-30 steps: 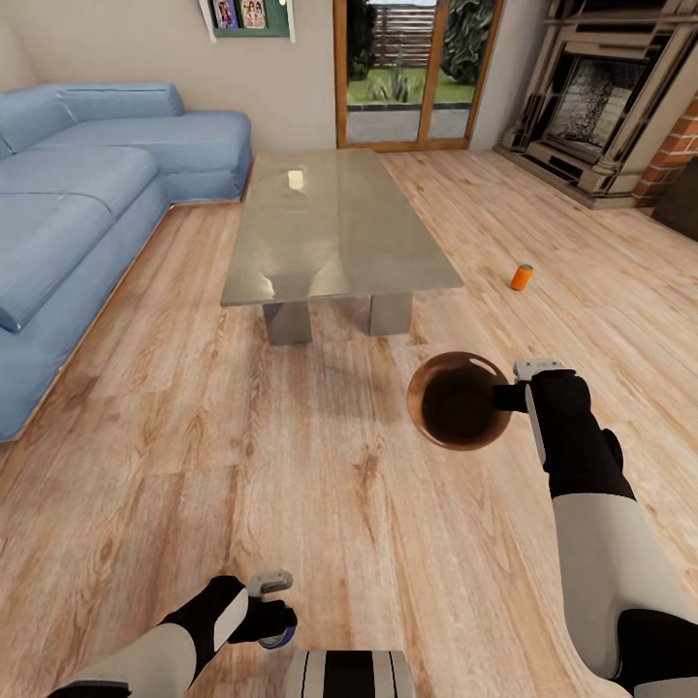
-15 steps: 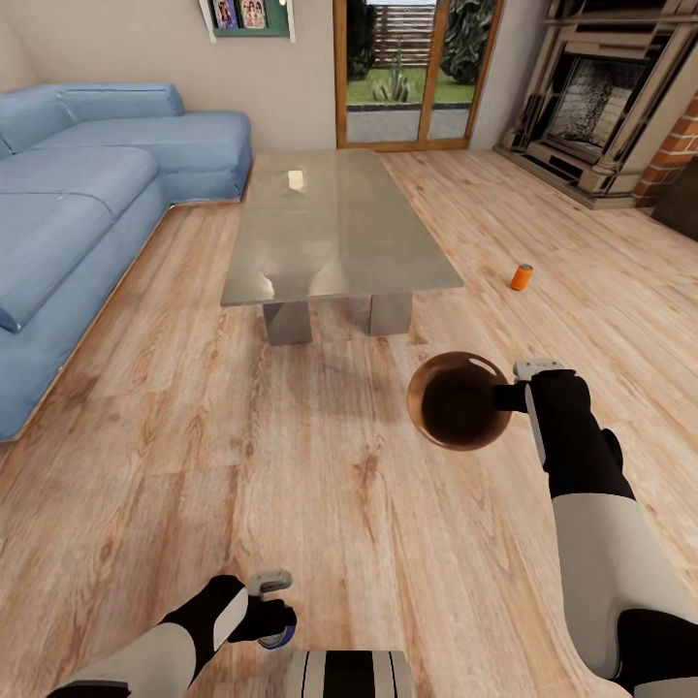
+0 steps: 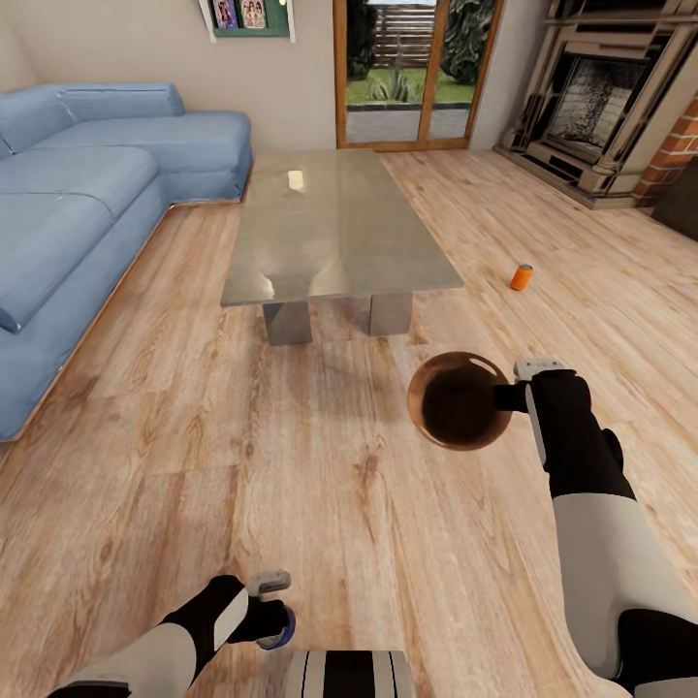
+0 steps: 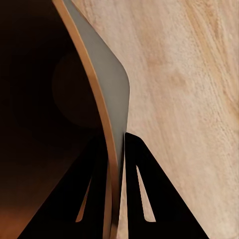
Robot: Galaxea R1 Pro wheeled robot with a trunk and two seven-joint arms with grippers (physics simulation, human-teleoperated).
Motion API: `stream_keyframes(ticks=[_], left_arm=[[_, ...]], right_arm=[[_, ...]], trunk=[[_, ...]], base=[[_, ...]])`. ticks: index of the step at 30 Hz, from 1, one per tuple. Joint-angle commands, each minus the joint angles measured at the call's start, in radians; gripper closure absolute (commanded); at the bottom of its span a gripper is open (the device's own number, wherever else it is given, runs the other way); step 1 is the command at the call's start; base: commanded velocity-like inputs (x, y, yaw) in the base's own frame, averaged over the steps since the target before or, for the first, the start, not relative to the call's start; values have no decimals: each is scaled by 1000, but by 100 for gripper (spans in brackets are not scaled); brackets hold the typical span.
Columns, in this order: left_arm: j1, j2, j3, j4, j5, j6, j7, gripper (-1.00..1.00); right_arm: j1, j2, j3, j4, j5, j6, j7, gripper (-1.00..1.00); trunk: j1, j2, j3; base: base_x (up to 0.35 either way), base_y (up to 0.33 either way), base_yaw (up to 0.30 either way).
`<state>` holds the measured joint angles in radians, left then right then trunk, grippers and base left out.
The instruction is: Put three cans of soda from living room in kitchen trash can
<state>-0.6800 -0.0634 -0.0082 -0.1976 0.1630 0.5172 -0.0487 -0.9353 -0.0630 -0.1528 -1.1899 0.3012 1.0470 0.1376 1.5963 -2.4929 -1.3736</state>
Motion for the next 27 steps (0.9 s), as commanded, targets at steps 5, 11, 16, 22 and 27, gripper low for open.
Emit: stream_keyframes(ticks=[5,11,16,22,27], left_arm=[[0,0,-1,0,-4,-3,1,100],[-1,0,-1,1,-4,-17,1,100],[-1,0,-1,0,-4,-41,0,100],[-1,1,-2,-7,-4,-57,-2,100],[-1,2,-3,-10,-3,-58,-5,100]], right_arm=[[0,0,1,0,-5,0,4,100],[0,0,1,0,-5,0,4,100],[0,0,2,0,-5,0,4,100],[0,0,4,0,-5,0,4,100],[0,0,4,0,-5,0,4,100]], trunk=[[0,0,0],[0,0,0],[0,0,0],[0,0,0],[0,0,0]], base=[[0,0,0],[0,0,0],[0,0,0],[0,0,0],[0,0,0]])
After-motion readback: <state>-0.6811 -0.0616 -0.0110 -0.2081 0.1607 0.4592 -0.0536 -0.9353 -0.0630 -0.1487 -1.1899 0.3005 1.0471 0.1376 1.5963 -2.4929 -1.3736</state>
